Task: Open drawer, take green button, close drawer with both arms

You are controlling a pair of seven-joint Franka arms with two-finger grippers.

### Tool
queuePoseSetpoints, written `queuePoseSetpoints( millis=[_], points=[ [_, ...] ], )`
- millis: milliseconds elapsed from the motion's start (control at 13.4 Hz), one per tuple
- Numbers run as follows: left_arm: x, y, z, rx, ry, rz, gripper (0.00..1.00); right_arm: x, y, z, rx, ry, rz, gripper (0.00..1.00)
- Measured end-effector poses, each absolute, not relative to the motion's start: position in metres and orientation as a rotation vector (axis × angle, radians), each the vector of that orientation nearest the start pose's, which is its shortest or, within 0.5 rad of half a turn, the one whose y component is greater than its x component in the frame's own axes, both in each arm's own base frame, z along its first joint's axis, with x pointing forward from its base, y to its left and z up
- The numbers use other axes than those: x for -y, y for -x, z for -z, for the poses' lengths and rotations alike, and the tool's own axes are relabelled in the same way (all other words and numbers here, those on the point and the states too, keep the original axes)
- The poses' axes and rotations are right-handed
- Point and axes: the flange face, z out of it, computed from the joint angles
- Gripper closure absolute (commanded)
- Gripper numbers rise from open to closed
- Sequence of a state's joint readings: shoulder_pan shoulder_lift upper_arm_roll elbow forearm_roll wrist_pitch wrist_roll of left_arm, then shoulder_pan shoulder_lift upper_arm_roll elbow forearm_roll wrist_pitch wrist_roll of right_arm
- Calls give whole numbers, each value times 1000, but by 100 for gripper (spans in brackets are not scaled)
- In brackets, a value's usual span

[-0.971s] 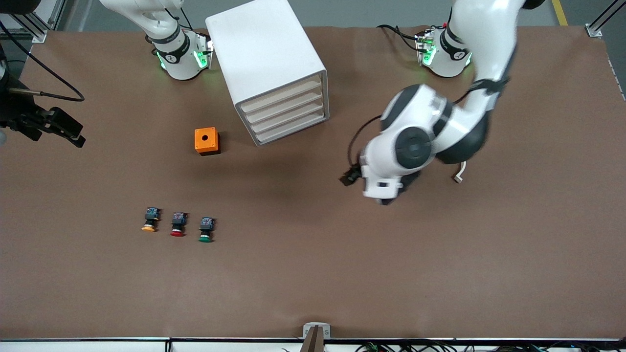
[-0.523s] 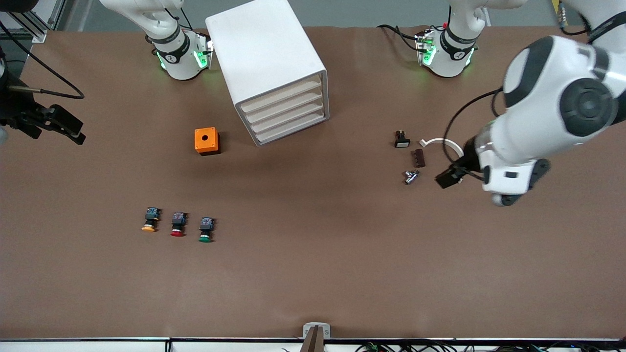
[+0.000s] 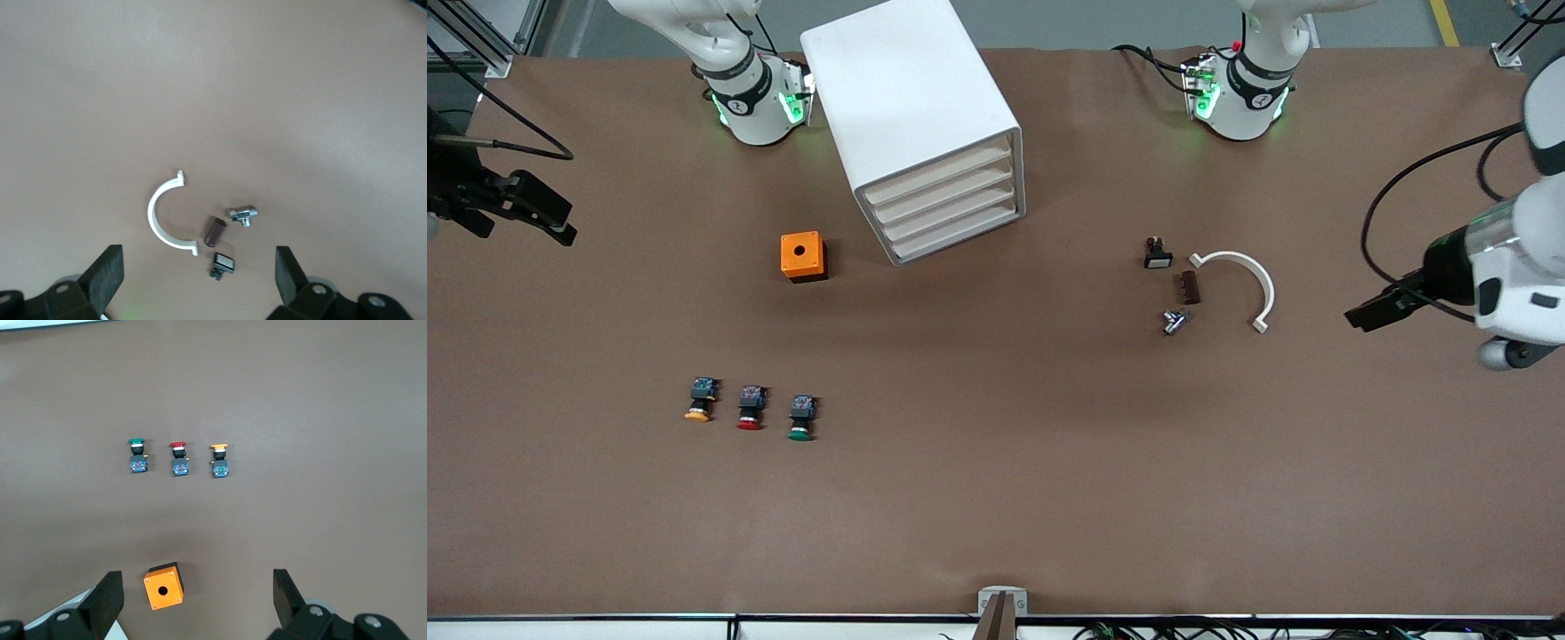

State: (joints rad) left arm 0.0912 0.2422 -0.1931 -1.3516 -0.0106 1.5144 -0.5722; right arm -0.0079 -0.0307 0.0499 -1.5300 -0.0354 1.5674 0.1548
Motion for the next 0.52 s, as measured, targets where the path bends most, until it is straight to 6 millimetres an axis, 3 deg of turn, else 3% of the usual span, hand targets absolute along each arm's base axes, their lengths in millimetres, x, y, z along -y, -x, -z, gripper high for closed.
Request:
queuePoseSetpoints(
  millis=[149, 373, 523],
  points=[
    [39, -607, -605, 661, 3104, -96, 0, -15, -545, -660, -188, 3165, 110, 22],
    [30, -588, -624, 529, 3111, -96, 0, -13, -545, -660, -180, 3166, 108, 0],
    [18, -574, -626, 455, 3107, -106, 0, -12, -545, -660, -176, 3167, 106, 0]
  ],
)
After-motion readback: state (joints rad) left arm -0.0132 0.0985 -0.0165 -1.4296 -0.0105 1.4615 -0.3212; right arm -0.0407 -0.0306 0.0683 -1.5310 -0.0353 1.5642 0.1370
